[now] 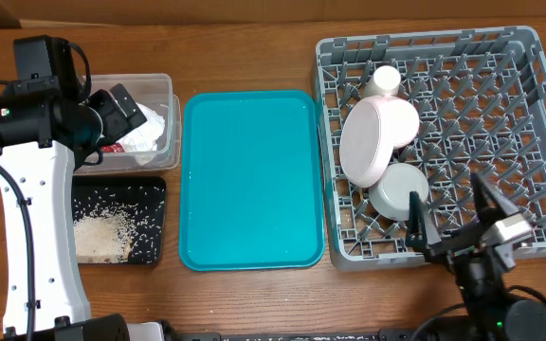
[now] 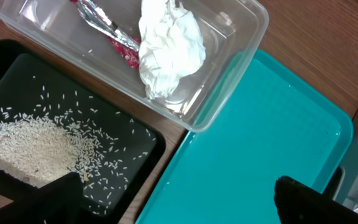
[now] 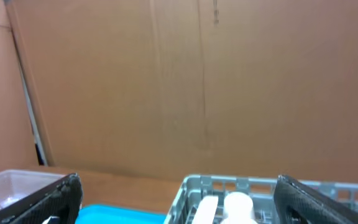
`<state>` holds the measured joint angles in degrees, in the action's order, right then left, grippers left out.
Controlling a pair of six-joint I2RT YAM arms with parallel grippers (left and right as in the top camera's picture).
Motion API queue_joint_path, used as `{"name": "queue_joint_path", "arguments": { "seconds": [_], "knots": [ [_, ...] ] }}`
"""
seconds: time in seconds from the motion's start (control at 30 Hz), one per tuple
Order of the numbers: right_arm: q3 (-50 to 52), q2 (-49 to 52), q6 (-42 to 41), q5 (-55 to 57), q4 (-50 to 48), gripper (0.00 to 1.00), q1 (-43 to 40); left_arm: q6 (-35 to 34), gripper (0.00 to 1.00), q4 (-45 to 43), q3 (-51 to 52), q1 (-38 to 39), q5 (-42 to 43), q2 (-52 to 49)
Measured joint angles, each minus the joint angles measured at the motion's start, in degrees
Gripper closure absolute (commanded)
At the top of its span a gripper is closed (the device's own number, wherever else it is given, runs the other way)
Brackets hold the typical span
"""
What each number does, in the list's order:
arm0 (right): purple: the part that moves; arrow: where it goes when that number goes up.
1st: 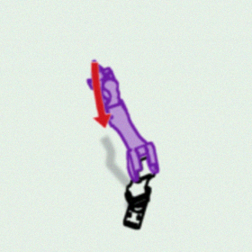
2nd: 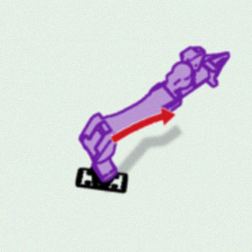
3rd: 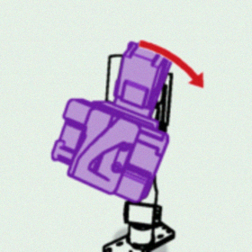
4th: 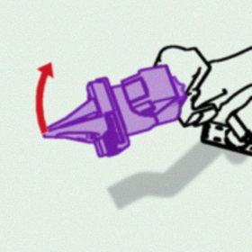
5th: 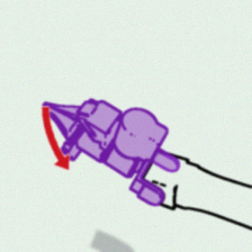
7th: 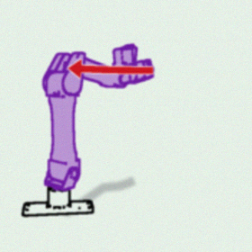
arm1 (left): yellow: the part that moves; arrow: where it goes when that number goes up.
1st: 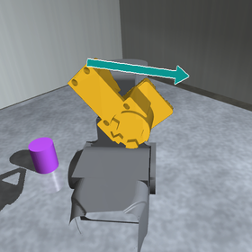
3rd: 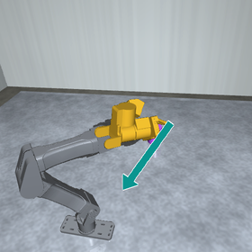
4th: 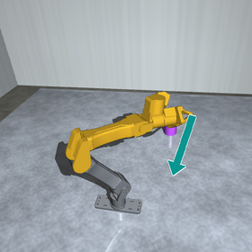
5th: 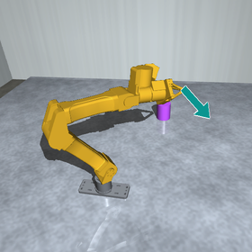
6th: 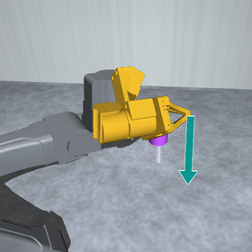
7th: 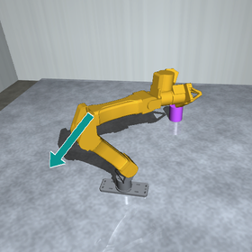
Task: Sort waste into correct bins and load items into the dishwasher
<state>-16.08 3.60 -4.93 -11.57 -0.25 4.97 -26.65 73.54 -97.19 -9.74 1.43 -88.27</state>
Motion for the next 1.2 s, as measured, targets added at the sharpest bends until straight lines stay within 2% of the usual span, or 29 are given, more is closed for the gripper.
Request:
{"name": "queue_joint_path", "arguments": {
  "seconds": [0.17,0.4,0.5,0.73,1.2],
  "knots": [
    [8.37,-2.75,-1.49,0.00,-7.72,0.00,0.00,0.00,0.00,0.00,0.00,0.00,0.00,0.00],
    [14.36,-2.75,-2.34,0.02,-9.42,0.00,0.00,0.00,0.00,0.00,0.00,0.00,0.00,0.00],
    [15.02,-2.75,-2.40,0.02,-7.34,0.00,0.00,0.00,0.00,0.00,0.00,0.00,0.00,0.00],
    [15.02,-2.91,-2.54,1.03,4.09,0.00,0.00,0.00,0.00,0.00,0.00,0.00,0.00,0.00],
    [15.02,-2.91,-2.56,3.08,4.44,0.00,0.00,0.00,0.00,0.00,0.00,0.00,0.00,0.00]
  ]
}}
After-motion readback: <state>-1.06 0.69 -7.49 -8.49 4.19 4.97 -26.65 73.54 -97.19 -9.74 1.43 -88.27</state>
